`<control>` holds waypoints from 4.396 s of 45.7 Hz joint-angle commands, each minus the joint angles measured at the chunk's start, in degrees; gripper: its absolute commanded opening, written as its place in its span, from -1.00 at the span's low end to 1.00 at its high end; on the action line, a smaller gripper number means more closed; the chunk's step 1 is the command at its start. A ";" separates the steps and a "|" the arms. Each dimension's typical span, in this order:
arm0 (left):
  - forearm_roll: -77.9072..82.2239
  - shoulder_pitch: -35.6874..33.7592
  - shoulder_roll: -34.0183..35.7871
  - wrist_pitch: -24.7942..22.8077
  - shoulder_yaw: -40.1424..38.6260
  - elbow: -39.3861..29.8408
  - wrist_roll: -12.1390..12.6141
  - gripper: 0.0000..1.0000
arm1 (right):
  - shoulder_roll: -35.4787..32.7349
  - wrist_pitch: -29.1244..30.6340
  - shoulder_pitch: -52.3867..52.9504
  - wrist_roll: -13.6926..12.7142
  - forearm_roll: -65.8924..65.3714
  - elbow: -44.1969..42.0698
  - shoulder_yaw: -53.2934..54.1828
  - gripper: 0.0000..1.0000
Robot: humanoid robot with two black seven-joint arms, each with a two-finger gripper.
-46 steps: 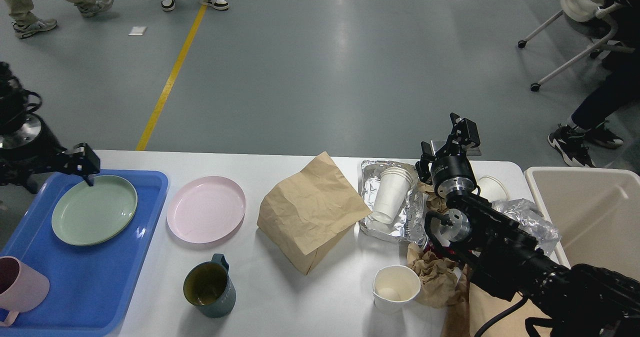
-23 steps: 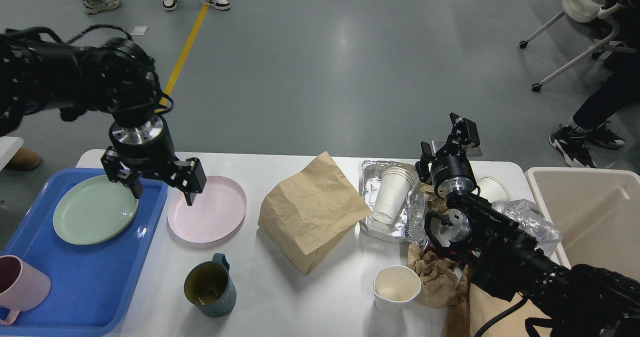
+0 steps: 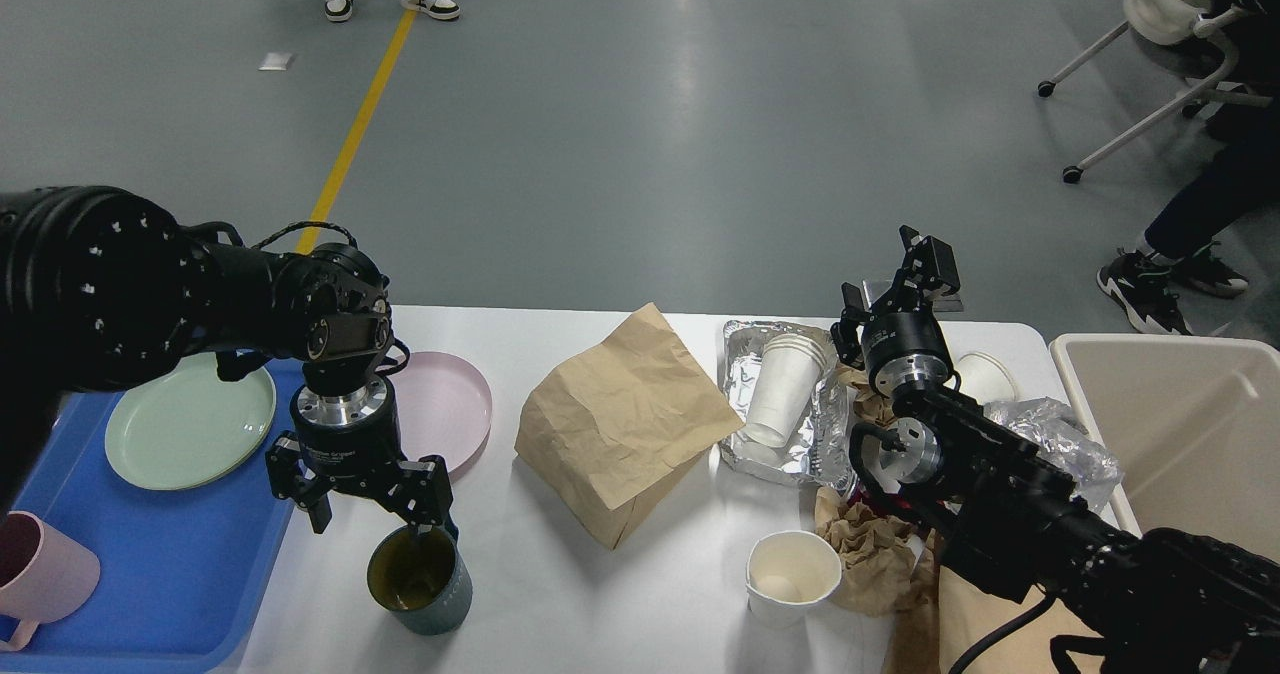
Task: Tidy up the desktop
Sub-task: 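Reach the left gripper down to the dark green mug, then grasp the dark green mug and place it on the blue tray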
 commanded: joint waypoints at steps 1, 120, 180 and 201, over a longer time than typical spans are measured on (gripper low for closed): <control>0.00 3.33 -0.39 -0.01 0.29 3.02 0.13 0.92 | 0.00 0.00 0.00 -0.02 0.00 0.00 0.02 1.00; -0.62 10.54 28.26 -0.01 0.72 10.14 0.04 -1.00 | 0.00 0.00 0.09 -0.02 0.00 0.00 0.02 1.00; -1.14 7.82 27.64 -0.01 3.89 15.68 -0.75 0.83 | 0.00 0.00 0.00 -0.02 0.00 0.00 0.02 1.00; -1.32 -8.44 18.15 -0.01 4.15 10.94 -0.84 0.84 | 0.00 0.00 0.00 -0.02 0.00 0.00 0.02 1.00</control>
